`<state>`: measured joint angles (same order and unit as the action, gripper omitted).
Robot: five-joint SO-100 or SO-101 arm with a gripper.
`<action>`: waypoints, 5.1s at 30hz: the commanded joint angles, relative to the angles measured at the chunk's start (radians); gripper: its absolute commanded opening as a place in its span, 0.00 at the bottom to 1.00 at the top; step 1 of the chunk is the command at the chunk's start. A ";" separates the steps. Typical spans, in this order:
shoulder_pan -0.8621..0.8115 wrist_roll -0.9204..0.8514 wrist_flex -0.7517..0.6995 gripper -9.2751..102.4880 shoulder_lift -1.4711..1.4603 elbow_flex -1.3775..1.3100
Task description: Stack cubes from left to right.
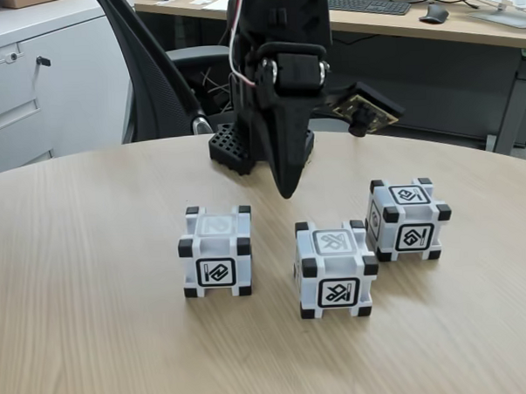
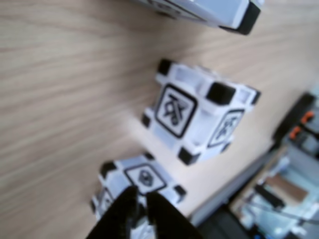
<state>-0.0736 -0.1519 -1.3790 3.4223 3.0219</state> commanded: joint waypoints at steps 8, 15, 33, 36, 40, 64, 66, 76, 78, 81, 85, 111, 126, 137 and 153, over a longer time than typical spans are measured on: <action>-0.009 0.038 -0.009 0.08 -0.196 -0.276; -0.009 0.117 -0.009 0.08 -0.552 -0.621; -0.011 0.302 -0.037 0.08 -1.285 -1.008; -0.011 0.324 -0.110 0.08 -1.287 -1.005; -0.011 0.356 -0.221 0.08 -1.289 -1.015; 0.018 0.382 -0.225 0.08 -1.428 -1.017; 0.054 0.383 -0.225 0.08 -1.427 -1.017; 0.364 0.499 -0.225 0.08 -1.413 -1.005; 0.422 0.551 -0.225 0.08 -1.413 -1.011; 0.502 0.589 -0.225 0.08 -1.424 -1.015; 0.548 0.617 -0.224 0.14 -1.428 -1.017; 0.532 0.640 -0.219 0.63 -1.658 -1.017; 0.532 0.640 -0.038 0.37 -1.736 -1.012; 0.529 0.618 -0.038 0.08 -1.804 -1.017; 0.408 0.494 -0.046 0.08 -1.384 -1.039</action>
<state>0.3467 0.3620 -1.4251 1.9589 2.0233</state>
